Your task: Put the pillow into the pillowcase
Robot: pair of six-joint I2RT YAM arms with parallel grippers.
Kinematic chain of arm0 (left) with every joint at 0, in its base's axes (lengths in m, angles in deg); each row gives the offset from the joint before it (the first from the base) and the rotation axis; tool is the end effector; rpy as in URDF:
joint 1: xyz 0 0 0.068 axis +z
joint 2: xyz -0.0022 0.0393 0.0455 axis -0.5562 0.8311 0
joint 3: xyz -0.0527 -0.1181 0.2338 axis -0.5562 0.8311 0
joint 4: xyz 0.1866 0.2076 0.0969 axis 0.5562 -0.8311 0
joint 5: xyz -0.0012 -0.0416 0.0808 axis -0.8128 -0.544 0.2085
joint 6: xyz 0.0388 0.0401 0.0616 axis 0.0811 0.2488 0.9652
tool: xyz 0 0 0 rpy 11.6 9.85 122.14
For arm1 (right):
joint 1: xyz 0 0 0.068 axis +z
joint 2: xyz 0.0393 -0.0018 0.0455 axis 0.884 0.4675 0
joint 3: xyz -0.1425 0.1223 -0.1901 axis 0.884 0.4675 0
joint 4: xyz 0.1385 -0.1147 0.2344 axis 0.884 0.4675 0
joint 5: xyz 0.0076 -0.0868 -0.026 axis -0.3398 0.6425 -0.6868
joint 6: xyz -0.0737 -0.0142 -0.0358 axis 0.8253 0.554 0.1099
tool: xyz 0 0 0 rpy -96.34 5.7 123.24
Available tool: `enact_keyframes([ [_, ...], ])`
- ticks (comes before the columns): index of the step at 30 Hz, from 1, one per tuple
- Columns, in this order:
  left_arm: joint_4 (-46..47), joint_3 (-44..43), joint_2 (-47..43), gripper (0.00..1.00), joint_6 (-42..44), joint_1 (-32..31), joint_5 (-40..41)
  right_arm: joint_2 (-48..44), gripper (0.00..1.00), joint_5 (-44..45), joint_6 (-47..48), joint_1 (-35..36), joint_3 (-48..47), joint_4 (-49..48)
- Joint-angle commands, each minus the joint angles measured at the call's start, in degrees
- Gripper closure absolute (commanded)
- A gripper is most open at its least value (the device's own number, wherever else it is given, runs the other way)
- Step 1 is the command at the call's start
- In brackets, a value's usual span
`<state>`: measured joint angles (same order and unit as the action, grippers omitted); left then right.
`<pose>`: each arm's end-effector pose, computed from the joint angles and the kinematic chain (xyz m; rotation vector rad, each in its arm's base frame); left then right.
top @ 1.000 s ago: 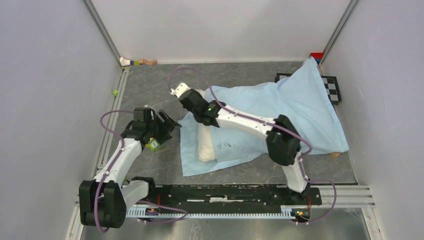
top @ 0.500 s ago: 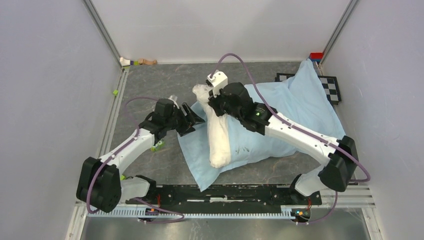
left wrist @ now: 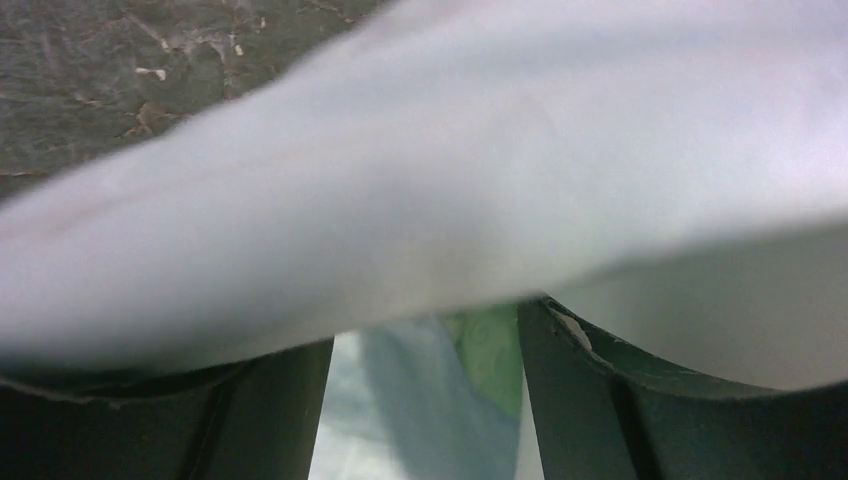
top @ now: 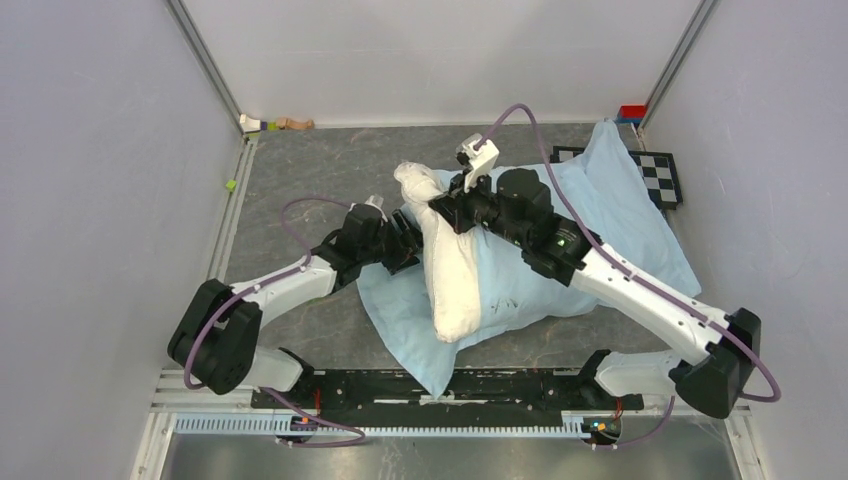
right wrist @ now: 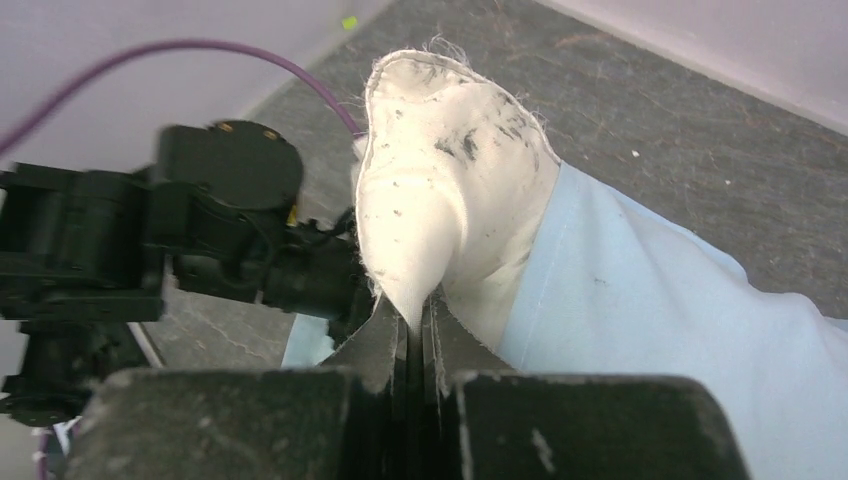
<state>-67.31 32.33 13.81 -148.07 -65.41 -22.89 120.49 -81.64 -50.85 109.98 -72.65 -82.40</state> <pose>0.2844 -0.1952 0.1548 -0.4850 2.3770 -1.1054 0.2503 0.2772 0.3640 -0.5592 1.7603 0.7599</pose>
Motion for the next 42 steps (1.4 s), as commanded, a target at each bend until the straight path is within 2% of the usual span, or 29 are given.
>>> enact_keyframes([
  [1,8.6,-0.8,2.7,0.29,-5.2,-2.3,3.5,-5.5,1.0,-4.6,-3.8,0.0,0.2,-11.9],
  [13,8.5,-5.2,10.8,0.43,-4.8,-10.8,18.9,-6.4,1.0,-7.2,-7.2,-0.1,0.2,-15.8],
  [17,8.1,-5.3,11.0,0.64,-3.9,-10.8,20.8,-6.4,1.0,-5.5,-5.9,0.0,-0.9,-13.1],
  [19,7.7,-5.0,9.9,0.8,-2.6,-10.8,21.4,-6.6,1.0,-4.1,-4.9,0.0,-0.9,-11.9],
  [22,6.6,-4.0,7.0,0.93,-0.6,-10.8,21.1,-6.9,1.0,-2.3,-3.6,-0.2,-1.0,-10.2],
  [23,6.2,-3.3,5.7,0.97,-0.2,-10.8,21.2,-6.9,1.0,-2.0,-3.4,-0.4,-1.1,-9.9],
  [25,6.9,-0.9,2.6,0.98,-0.1,-10.8,20.8,-7.1,1.0,-2.1,-3.4,-0.7,-1.1,-10.2],
  [27,12.4,2.3,-0.1,0.98,0.3,-10.8,17.9,-7.0,1.0,-3.7,-3.9,-0.9,-1.2,-11.2],
  [29,14.0,2.9,-0.8,0.94,0.7,-11.4,15.9,-6.5,1.0,-5.7,-4.9,-1.0,-1.6,-12.5],
  [32,14.7,2.5,0.2,0.8,0.5,-12.8,16.1,-6.2,1.0,-7.5,-6.2,-1.0,-2.1,-13.8],
  [34,16.2,2.3,1.4,0.59,0.0,-13.9,16.8,-6.3,1.0,-8.2,-6.6,-1.0,-2.5,-14.5],
  [38,15.2,-0.1,4.3,0.28,0.4,-16.8,21.8,-6.4,1.0,-9.8,-8.4,-1.0,-3.0,-15.6],
  [40,15.4,-1.4,6.7,0.18,0.4,-17.5,24.3,-6.3,1.0,-11.1,-9.7,-1.0,-3.1,-16.4],
  [42,14.7,-2.8,8.9,0.14,-0.3,-17.7,26.9,-6.3,1.0,-12.2,-11.2,-1.1,-2.9,-17.5],
])
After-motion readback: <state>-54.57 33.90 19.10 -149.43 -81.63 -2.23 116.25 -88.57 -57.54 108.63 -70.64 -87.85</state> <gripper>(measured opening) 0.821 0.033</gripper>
